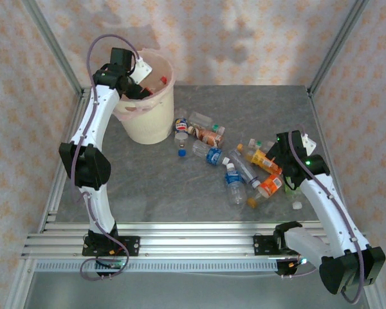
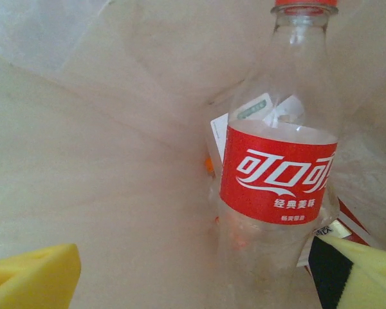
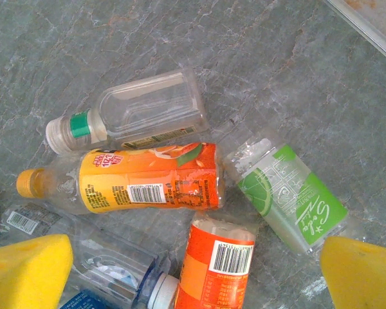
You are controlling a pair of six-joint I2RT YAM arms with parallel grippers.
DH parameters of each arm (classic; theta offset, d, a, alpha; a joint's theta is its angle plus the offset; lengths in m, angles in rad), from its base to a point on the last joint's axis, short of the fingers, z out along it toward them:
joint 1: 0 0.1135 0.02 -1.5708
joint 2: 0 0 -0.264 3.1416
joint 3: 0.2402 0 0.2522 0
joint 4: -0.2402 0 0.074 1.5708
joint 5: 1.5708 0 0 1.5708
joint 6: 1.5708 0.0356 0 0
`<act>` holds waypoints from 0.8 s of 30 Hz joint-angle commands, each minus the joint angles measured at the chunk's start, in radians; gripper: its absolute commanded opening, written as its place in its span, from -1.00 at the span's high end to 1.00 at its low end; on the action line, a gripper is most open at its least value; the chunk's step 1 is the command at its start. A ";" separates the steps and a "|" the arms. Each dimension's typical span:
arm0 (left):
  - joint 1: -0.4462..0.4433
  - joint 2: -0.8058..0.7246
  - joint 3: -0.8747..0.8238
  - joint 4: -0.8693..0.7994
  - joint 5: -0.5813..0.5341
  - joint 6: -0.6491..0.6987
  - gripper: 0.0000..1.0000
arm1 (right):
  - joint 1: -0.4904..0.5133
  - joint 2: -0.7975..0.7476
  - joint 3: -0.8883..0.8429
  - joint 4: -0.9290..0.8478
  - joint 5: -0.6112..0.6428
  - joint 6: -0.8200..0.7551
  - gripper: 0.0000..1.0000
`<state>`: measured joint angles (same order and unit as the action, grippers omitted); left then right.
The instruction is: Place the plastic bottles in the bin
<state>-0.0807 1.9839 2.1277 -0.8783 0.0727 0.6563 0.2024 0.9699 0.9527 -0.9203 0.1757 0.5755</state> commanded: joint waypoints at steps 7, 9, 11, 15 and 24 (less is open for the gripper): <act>-0.008 -0.058 0.045 -0.008 -0.011 -0.034 -0.90 | 0.005 0.000 0.017 -0.007 0.005 -0.008 -0.98; -0.008 -0.068 0.040 0.004 -0.008 -0.051 -0.94 | 0.006 -0.002 0.014 -0.004 -0.012 -0.018 -0.98; -0.008 -0.116 0.031 0.022 -0.001 -0.078 -1.00 | 0.005 -0.009 0.011 0.000 -0.027 -0.026 -0.98; -0.008 -0.186 -0.002 0.073 0.016 -0.157 -1.00 | 0.006 -0.032 -0.003 0.004 -0.040 -0.032 -0.98; -0.008 -0.424 -0.190 0.276 0.049 -0.463 -1.00 | 0.008 -0.091 -0.023 -0.003 -0.117 -0.054 -0.98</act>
<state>-0.0853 1.6188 1.9987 -0.7017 0.0967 0.3477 0.2024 0.9043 0.9482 -0.9195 0.0902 0.5419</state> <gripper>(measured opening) 0.996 0.992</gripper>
